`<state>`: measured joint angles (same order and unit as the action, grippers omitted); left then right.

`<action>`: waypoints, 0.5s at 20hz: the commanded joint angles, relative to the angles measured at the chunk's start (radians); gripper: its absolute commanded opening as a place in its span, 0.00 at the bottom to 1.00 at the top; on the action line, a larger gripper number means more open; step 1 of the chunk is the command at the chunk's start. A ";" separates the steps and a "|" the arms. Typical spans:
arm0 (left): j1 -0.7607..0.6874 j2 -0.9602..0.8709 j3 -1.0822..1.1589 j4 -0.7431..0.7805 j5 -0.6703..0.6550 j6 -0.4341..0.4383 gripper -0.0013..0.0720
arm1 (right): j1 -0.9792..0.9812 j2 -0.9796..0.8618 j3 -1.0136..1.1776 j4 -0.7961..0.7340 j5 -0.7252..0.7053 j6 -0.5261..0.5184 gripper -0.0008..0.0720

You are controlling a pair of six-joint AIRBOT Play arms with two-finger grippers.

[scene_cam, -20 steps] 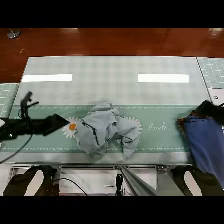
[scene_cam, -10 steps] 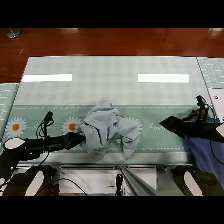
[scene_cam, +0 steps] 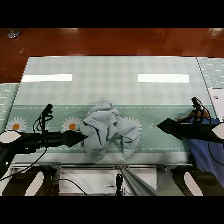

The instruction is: Fold the shirts.

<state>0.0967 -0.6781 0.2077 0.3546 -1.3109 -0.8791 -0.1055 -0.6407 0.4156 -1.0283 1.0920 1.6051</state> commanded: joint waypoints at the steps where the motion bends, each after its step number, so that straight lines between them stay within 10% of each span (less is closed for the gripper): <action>1: -0.084 -0.001 0.015 0.012 0.050 -0.008 0.97 | 0.003 -0.001 0.000 -0.002 -0.004 0.006 0.87; 5: -0.278 -0.034 0.015 0.012 0.266 -0.042 0.97 | 0.003 -0.001 0.000 -0.003 0.011 0.006 0.87; 6: -0.311 -0.061 0.016 0.011 0.287 -0.042 0.85 | 0.003 -0.001 0.000 -0.006 0.019 0.006 0.87; 8: -0.346 -0.115 0.016 0.012 0.290 -0.023 0.07 | 0.003 -0.001 -0.012 -0.002 0.027 0.006 0.87; 10: -0.351 -0.152 0.016 0.012 0.291 -0.011 0.06 | 0.003 -0.001 -0.045 0.018 0.034 0.006 0.87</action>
<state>-0.2115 -0.7788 0.2226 0.3653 -1.0634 -0.9058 -0.1032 -0.6407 0.3962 -1.0279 1.1110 1.6123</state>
